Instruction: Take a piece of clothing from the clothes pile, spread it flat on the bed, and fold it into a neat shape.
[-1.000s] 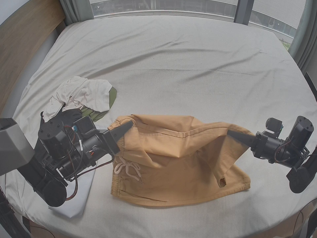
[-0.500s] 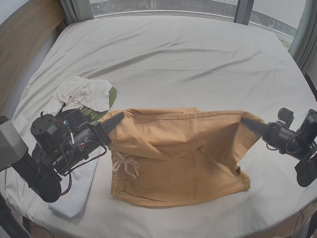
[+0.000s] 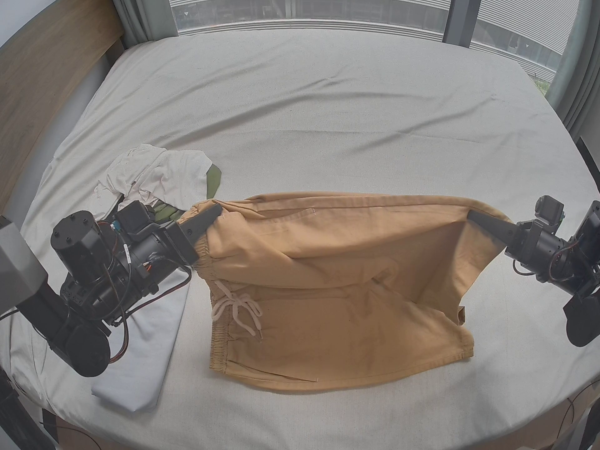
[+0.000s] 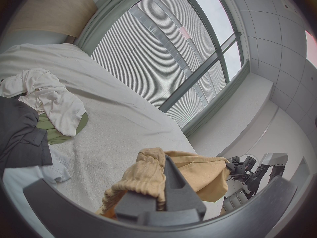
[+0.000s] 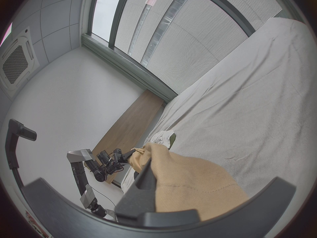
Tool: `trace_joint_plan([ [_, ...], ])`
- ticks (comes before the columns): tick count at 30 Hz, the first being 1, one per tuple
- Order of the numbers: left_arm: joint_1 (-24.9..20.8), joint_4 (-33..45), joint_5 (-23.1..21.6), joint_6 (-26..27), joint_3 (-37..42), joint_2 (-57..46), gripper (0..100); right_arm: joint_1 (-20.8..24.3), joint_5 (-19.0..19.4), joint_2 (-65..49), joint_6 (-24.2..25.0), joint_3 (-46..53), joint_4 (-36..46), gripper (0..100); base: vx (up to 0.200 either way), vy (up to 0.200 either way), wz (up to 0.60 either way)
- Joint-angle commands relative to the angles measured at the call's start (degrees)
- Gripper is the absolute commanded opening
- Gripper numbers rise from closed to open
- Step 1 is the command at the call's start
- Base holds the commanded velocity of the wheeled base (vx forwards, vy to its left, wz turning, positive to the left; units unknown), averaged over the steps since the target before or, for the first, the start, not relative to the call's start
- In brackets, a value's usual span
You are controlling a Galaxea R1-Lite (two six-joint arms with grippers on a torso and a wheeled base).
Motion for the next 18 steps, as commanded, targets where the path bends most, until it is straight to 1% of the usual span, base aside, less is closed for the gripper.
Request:
trace_joint_plan([
  [1, 0.6, -0.1, 0.0, 0.0, 0.1, -0.1, 0, -1.8, 1.0, -0.3, 0.4, -0.5, 0.0, 0, 0.000, 0.000, 0.00],
  [2, 0.9, -0.1, -0.1, 0.0, -0.1, 0.0, 0, -3.0, 2.6, -0.8, 1.1, -0.6, 0.0, 0, 0.000, 0.000, 0.00],
  [4, 1.4, -0.1, -0.1, 0.0, -0.1, 0.0, 0, -3.7, 3.2, -0.9, 1.6, -0.7, 0.0, 0, 0.000, 0.000, 0.00],
  [16, 1.7, -0.1, 0.0, 0.0, -0.9, 0.5, 0, -5.9, 3.7, -1.0, 1.9, -1.1, 0.0, 0, 0.000, 0.000, 0.00],
  [18, 2.1, -0.1, -0.1, 0.0, -1.0, 0.5, 0, -6.4, 4.4, -1.0, 1.9, -1.3, 0.0, 0, 0.000, 0.000, 0.00],
])
